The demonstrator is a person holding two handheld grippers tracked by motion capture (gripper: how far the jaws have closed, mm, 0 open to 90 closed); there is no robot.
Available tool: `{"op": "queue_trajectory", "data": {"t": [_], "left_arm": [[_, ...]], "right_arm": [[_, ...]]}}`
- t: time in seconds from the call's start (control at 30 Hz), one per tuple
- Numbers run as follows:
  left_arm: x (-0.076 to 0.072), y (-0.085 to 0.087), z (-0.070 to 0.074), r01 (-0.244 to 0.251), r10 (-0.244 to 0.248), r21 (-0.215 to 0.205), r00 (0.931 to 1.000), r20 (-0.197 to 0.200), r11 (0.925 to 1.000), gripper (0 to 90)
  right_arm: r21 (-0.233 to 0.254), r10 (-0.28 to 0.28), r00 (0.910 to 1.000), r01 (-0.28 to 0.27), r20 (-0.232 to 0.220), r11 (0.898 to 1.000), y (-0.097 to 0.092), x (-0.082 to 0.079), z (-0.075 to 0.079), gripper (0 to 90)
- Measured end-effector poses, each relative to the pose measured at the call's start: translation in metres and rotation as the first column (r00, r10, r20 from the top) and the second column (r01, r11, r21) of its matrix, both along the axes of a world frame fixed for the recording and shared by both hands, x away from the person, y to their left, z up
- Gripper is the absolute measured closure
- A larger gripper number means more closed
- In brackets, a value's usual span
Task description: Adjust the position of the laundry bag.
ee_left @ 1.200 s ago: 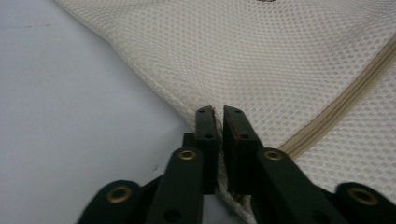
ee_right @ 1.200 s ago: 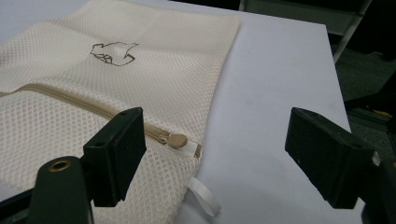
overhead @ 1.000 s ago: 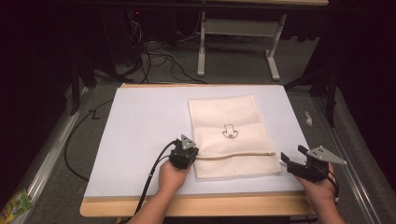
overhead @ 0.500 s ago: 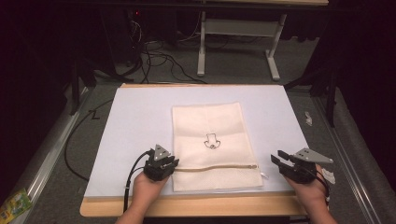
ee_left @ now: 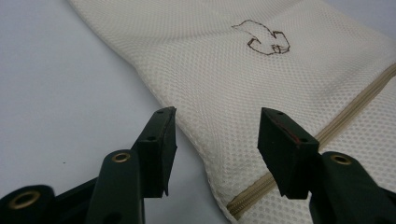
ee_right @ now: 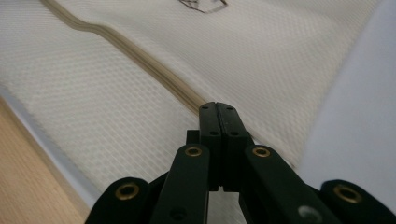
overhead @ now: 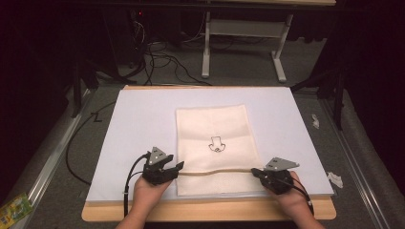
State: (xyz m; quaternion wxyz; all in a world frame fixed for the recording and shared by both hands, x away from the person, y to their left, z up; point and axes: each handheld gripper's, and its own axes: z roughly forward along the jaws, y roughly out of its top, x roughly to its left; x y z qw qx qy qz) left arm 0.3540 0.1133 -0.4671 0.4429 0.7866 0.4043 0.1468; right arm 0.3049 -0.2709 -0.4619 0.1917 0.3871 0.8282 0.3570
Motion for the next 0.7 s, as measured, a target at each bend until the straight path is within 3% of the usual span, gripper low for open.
{"op": "queue_trajectory", "data": {"t": [0.03, 0.07, 0.13, 0.23, 0.33, 0.43, 0.47, 0.53, 0.63, 0.7], "left_arm": [[0.000, -0.001, -0.001, 0.002, -0.002, 0.007, 1.0000, -0.001, 1.0000, 46.8], [0.000, -0.002, -0.001, 0.005, -0.005, 0.012, 1.0000, -0.001, 0.9999, 46.8], [0.001, -0.005, -0.003, 0.002, -0.002, 0.023, 1.0000, 0.004, 0.9997, 46.3], [0.002, -0.009, -0.005, 0.002, -0.003, 0.059, 0.9999, 0.010, 0.9983, 45.9], [0.003, -0.011, -0.007, -0.008, 0.007, 0.077, 0.9999, 0.011, 0.9970, 45.9], [0.004, -0.012, -0.008, -0.009, 0.008, 0.075, 0.9999, 0.008, 0.9972, 45.9], [0.004, -0.013, -0.008, -0.006, 0.006, 0.075, 0.9999, 0.009, 0.9971, 45.9], [0.004, -0.015, -0.009, 0.000, -0.001, 0.083, 1.0000, 0.008, 0.9966, 45.9], [0.003, -0.019, -0.008, 0.006, -0.008, 0.091, 0.9997, 0.022, 0.9959, 45.9], [0.002, -0.019, -0.007, 0.010, -0.013, 0.096, 0.9994, 0.032, 0.9953, 45.9]], "right_arm": [[0.008, -0.034, 0.9992, 0.034, 0.019, 0.999, 0.002, 0.004, 0.004, 90.0], [0.008, -0.034, 0.9992, 0.034, 0.019, 0.999, 0.002, 0.004, 0.004, 90.0], [0.012, -0.117, 0.9926, 0.117, 0.032, 0.993, -0.008, 0.011, 0.005, 90.0], [0.046, -0.197, 0.9803, 0.198, -0.006, 0.979, -0.028, 0.019, -0.001, 85.0], [0.066, -0.214, 0.9764, 0.215, -0.030, 0.974, -0.033, 0.020, -0.004, 80.3], [0.110, -0.214, 0.9741, 0.221, -0.074, 0.969, -0.034, 0.025, -0.007, 64.9], [0.109, -0.215, 0.9733, 0.223, -0.080, 0.969, -0.033, 0.026, -0.009, 63.6], [0.076, -0.197, 0.9751, 0.205, -0.101, 0.976, -0.029, 0.029, -0.013, 67.1], [0.050, -0.182, 0.9787, 0.188, -0.095, 0.981, -0.026, 0.028, -0.013, 82.1], [0.021, -0.164, 0.9831, 0.166, -0.081, 0.986, -0.025, 0.023, -0.011, 87.2]]}}
